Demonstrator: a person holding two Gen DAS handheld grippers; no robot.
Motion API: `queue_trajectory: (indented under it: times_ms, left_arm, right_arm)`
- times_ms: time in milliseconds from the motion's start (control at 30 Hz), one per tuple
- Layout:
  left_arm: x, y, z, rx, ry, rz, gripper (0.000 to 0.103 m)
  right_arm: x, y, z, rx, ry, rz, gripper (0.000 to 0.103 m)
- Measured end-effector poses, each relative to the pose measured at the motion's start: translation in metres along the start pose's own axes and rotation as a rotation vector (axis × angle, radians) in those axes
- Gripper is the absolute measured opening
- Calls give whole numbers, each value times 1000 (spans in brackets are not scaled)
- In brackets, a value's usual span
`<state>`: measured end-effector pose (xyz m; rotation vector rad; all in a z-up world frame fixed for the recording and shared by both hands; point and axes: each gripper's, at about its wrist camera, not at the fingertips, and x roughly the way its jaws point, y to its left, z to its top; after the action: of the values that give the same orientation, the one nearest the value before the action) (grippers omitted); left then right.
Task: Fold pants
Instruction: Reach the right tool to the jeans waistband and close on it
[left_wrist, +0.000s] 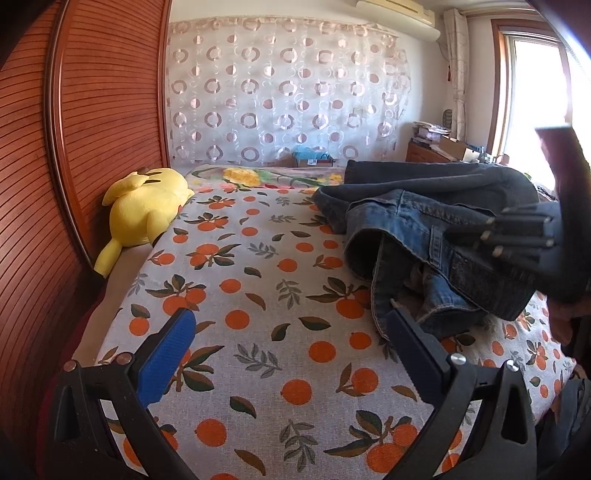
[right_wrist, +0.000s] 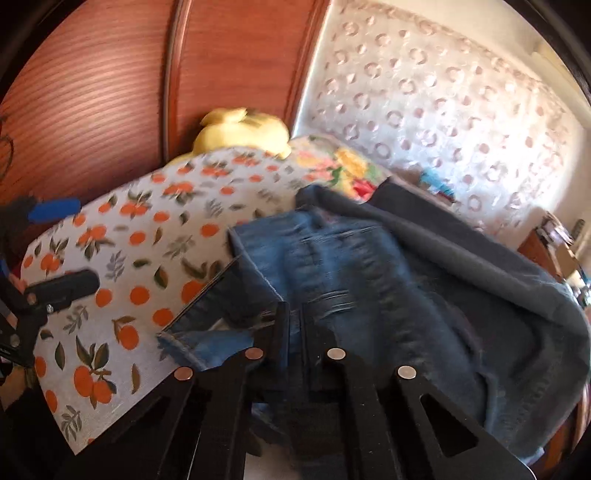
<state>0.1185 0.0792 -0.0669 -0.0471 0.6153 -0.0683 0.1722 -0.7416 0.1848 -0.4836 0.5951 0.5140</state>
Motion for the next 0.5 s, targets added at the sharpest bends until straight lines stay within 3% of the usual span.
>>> queue_trajectory:
  times_ms: [167,333,433,500]
  left_arm:
    - [2,-6,3,4,0,-10,103]
    - [0,-7,4,-2,-3,-14,103]
    - [-1,-5,4,-2,-3,-12,103]
    - [-1,-3,3,-1,-2,-7,103]
  right_arm:
    - [-18,-25,-4,60,-29,49,0]
    - [-24,-7,-9,48,-52,136,4]
    - [-20,5,-10,27,-55,153,16]
    - [-11,12,-10,25,-41,158,30]
